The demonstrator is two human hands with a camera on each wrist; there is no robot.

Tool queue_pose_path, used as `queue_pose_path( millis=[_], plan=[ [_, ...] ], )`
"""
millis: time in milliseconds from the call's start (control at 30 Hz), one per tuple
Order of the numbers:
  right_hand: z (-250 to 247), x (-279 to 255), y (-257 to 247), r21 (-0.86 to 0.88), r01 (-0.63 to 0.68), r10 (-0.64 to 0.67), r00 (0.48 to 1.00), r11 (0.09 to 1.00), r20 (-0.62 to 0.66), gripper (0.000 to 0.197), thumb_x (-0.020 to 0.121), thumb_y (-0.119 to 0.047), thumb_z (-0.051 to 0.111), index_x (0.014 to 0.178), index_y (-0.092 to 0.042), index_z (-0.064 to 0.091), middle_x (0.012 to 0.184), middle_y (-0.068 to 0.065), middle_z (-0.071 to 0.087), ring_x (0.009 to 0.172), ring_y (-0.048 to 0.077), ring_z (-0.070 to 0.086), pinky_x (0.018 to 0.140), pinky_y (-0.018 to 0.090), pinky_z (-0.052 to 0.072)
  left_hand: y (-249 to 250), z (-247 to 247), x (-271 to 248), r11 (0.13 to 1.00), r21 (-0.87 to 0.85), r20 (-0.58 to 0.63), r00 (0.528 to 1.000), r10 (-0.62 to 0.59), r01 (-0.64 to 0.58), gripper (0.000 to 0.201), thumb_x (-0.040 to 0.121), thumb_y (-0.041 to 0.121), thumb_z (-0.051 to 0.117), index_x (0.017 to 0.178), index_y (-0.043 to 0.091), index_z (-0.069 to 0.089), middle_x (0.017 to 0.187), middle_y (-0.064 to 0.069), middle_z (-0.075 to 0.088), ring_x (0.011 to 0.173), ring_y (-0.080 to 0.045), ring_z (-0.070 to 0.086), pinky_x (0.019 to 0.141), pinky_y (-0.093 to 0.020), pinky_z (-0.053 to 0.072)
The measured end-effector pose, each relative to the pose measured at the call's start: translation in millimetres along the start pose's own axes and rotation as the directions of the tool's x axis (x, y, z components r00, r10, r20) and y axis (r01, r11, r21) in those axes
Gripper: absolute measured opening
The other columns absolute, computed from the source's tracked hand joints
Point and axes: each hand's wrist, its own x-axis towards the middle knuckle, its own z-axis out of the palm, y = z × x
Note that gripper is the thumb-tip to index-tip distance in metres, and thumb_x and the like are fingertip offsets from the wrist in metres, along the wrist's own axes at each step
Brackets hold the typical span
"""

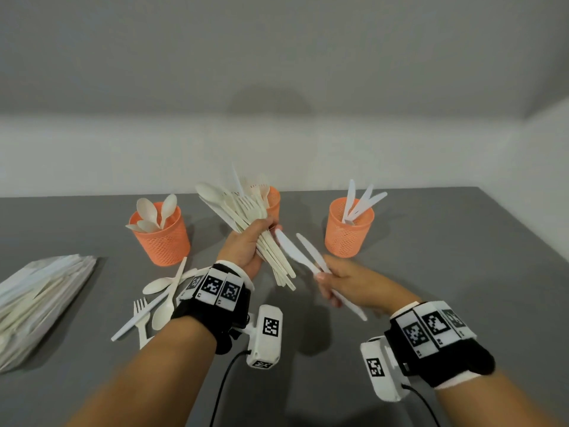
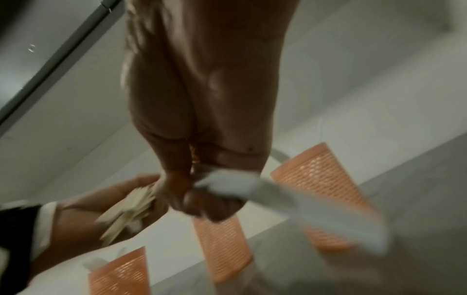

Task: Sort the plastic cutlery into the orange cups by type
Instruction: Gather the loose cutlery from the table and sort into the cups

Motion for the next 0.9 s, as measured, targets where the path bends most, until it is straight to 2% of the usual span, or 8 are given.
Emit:
queue_pose_path(
  millis=[133, 267, 367, 433, 500, 600, 767, 900],
  plan=[
    [-29.9, 3.6, -5.8, 0.076, 0.072, -0.053, 0.971, 0.995, -0.233, 0.013, 0.092, -0.025, 0.056, 0.079, -0.024, 0.059, 0.064, -0.014, 0.049, 0.05, -0.002, 0.044, 0.052, 0.015, 0.033, 1.4, -4.3, -2.4, 0.999, 0.048, 0.083, 0.997, -0.003, -0.001, 0.008, 0.09, 0.002, 0.05, 0.087, 0.008, 0.055, 0.058, 0.0, 0.06, 0.044, -0.006, 0.052, 0.047, -0.019, 0.049],
    [-38.4, 21.9, -38.7, 0.195, 0.239, -0.121, 0.87, 0.951, -0.478, 0.016, 0.089, -0.02, 0.061, 0.072, -0.021, 0.062, 0.033, -0.019, 0.046, 0.035, -0.004, 0.047, 0.043, 0.009, 0.034, -10.0, -1.5, -15.2, 0.972, 0.236, 0.189, 0.98, -0.066, 0.02, 0.017, 0.081, 0.0, 0.058, 0.079, 0.014, 0.067, 0.067, -0.001, 0.068, 0.041, -0.007, 0.05, 0.045, -0.021, 0.047],
    [-32.6, 35.9, -60.6, 0.219, 0.306, -0.153, 0.838, 0.927, -0.524, 0.008, 0.083, -0.024, 0.068, 0.076, -0.021, 0.069, 0.052, -0.021, 0.063, 0.058, -0.008, 0.061, 0.061, 0.007, 0.043, -18.3, 4.2, -20.7, 0.936, 0.352, 0.235, 0.967, -0.103, 0.014, 0.014, 0.07, 0.006, 0.063, 0.066, 0.015, 0.073, 0.069, -0.007, 0.065, 0.042, -0.009, 0.051, 0.045, -0.021, 0.046],
    [-26.9, 46.5, -64.4, 0.206, 0.297, -0.155, 0.843, 0.932, -0.515, 0.017, 0.079, -0.028, 0.071, 0.065, -0.021, 0.067, 0.064, -0.008, 0.067, 0.067, 0.007, 0.063, 0.07, 0.019, 0.047, -20.9, 7.6, -23.4, 0.902, 0.432, 0.249, 0.961, -0.119, 0.0, 0.015, 0.075, 0.003, 0.063, 0.067, 0.013, 0.072, 0.065, -0.008, 0.061, 0.042, -0.009, 0.051, 0.043, -0.019, 0.044],
    [-21.5, 54.2, -64.7, 0.19, 0.241, -0.112, 0.848, 0.952, -0.517, 0.025, 0.081, -0.025, 0.069, 0.061, -0.013, 0.06, 0.059, 0.003, 0.058, 0.058, 0.015, 0.055, 0.062, 0.026, 0.044, -22.2, 10.1, -26.9, 0.87, 0.493, 0.26, 0.956, -0.137, -0.01, 0.01, 0.078, 0.0, 0.063, 0.073, 0.007, 0.067, 0.059, -0.004, 0.059, 0.042, -0.009, 0.05, 0.042, -0.017, 0.042],
    [-28.4, 59.0, -66.9, 0.258, 0.244, -0.062, 0.827, 0.935, -0.559, 0.023, 0.09, -0.021, 0.056, 0.069, -0.014, 0.058, 0.056, -0.004, 0.048, 0.048, 0.005, 0.046, 0.053, 0.017, 0.037, -25.7, 7.5, -27.8, 0.861, 0.508, 0.238, 0.959, -0.151, 0.009, 0.011, 0.07, 0.006, 0.067, 0.08, 0.005, 0.063, 0.061, -0.001, 0.062, 0.044, -0.009, 0.05, 0.044, -0.019, 0.044],
    [-79.2, 59.5, -72.1, 0.285, 0.355, -0.034, 0.676, 0.89, -0.737, 0.023, 0.099, -0.026, 0.037, 0.087, -0.014, 0.052, 0.076, -0.005, 0.048, 0.072, 0.012, 0.049, 0.058, 0.013, 0.043, -26.2, 0.9, -24.6, 0.868, 0.494, 0.164, 0.975, -0.148, 0.049, 0.013, 0.069, 0.005, 0.068, 0.08, 0.003, 0.062, 0.065, -0.013, 0.057, 0.039, -0.01, 0.048, 0.042, -0.019, 0.043],
    [-117.1, 64.6, -58.9, 0.238, 0.465, -0.056, 0.534, 0.852, -0.844, 0.022, 0.1, -0.023, 0.035, 0.084, -0.018, 0.05, 0.075, -0.004, 0.05, 0.069, 0.007, 0.052, 0.066, 0.016, 0.046, -20.8, 3.9, -23.2, 0.89, 0.451, 0.155, 0.977, -0.143, 0.059, 0.003, 0.082, -0.001, 0.06, 0.085, -0.001, 0.06, 0.055, -0.007, 0.055, 0.037, -0.008, 0.047, 0.042, -0.018, 0.042]
  ],
)
